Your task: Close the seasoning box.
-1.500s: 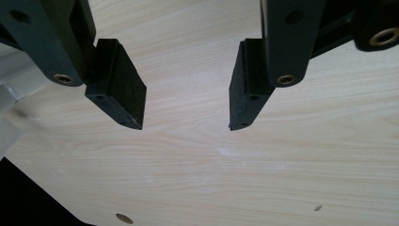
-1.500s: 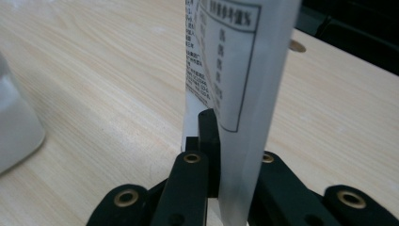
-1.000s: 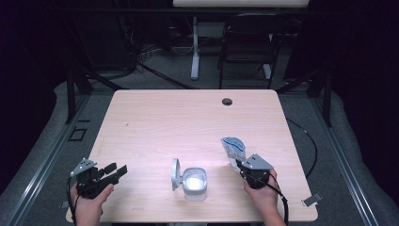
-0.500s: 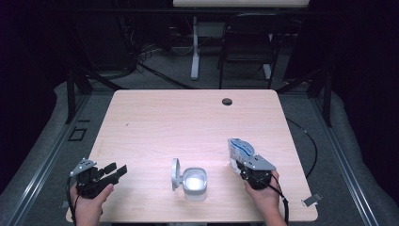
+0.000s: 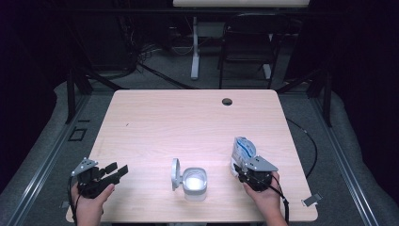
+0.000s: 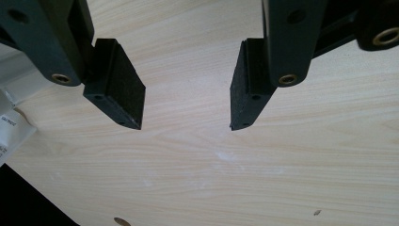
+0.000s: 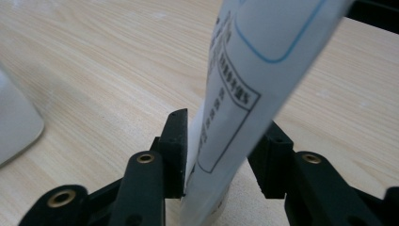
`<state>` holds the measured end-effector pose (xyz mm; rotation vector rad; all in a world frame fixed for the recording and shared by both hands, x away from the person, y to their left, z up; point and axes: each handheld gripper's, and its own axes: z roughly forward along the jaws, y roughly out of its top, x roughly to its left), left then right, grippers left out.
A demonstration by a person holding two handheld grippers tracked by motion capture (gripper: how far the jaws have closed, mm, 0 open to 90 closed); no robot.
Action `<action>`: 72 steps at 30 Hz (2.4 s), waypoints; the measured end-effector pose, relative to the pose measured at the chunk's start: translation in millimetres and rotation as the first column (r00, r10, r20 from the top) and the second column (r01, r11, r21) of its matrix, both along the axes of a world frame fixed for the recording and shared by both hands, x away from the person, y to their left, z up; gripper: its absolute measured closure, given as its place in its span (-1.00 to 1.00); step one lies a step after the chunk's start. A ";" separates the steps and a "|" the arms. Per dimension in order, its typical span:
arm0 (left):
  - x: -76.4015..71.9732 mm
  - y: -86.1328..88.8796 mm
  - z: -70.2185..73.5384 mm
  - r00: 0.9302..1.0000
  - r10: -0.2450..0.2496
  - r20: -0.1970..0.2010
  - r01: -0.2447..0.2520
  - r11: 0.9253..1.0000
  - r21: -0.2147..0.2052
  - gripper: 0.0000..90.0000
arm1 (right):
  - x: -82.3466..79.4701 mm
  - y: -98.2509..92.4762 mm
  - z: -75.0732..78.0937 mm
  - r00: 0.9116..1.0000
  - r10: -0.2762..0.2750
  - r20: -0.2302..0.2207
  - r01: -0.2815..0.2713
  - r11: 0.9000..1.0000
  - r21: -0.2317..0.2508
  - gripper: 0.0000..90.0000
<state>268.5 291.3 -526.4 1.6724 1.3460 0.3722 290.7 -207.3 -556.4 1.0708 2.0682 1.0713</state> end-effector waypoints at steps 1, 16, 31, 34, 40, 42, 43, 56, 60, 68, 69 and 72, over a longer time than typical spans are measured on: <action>0.0 -0.1 0.4 1.000 0.000 0.004 0.000 1.000 -0.002 0.03 | -0.4 0.0 0.0 1.000 0.002 0.001 -0.002 1.000 -0.003 0.31; 4.3 -11.4 4.1 0.999 -0.029 0.017 0.029 1.000 -0.002 0.03 | -13.7 -1.4 2.9 0.999 0.003 0.037 -0.002 1.000 -0.029 0.11; 8.8 -39.6 14.6 0.990 -0.132 0.041 0.132 0.991 0.008 0.17 | -26.9 -7.4 5.3 1.000 0.015 0.008 -0.014 0.999 -0.029 -0.04; 7.8 -51.7 19.7 0.982 -0.181 0.054 0.180 0.983 0.020 0.23 | -31.1 -11.2 7.3 1.000 0.007 0.004 -0.007 1.000 -0.022 -0.10; 4.5 -68.7 27.8 0.967 -0.247 0.062 0.244 0.968 0.053 0.39 | -33.5 -13.4 8.0 1.000 -0.001 -0.004 0.001 1.000 -0.018 -0.15; 2.9 -74.2 29.9 0.962 -0.265 0.066 0.261 0.963 0.059 0.48 | -33.8 -14.0 7.9 1.000 -0.004 -0.005 0.004 1.000 -0.018 -0.17; 1.7 -77.0 31.2 0.958 -0.279 0.067 0.275 0.959 0.067 0.52 | -33.9 -14.1 7.7 1.000 -0.005 -0.006 0.005 1.000 -0.020 -0.18; -9.9 -105.2 41.6 0.915 -0.394 0.091 0.385 0.917 0.104 1.00 | -34.5 -14.4 5.0 1.000 -0.008 -0.016 0.008 1.000 -0.006 -0.20; -13.0 -111.9 44.1 0.902 -0.422 0.091 0.411 0.904 0.116 1.00 | -34.1 -12.3 5.0 1.000 -0.014 -0.021 0.014 1.000 0.009 -0.21; -18.4 -122.8 47.0 0.886 -0.456 0.085 0.445 0.887 0.122 1.00 | -35.1 -9.7 5.3 1.000 -0.002 -0.025 0.003 1.000 0.004 -0.21; -18.8 -123.6 47.0 0.885 -0.458 0.087 0.446 0.886 0.123 1.00 | -34.9 -9.7 5.0 1.000 -0.003 -0.026 0.003 1.000 0.002 -0.21; -19.4 -125.3 46.8 0.883 -0.462 0.085 0.451 0.884 0.124 1.00 | -34.8 -9.8 4.7 1.000 -0.002 -0.029 0.002 1.000 -0.001 -0.21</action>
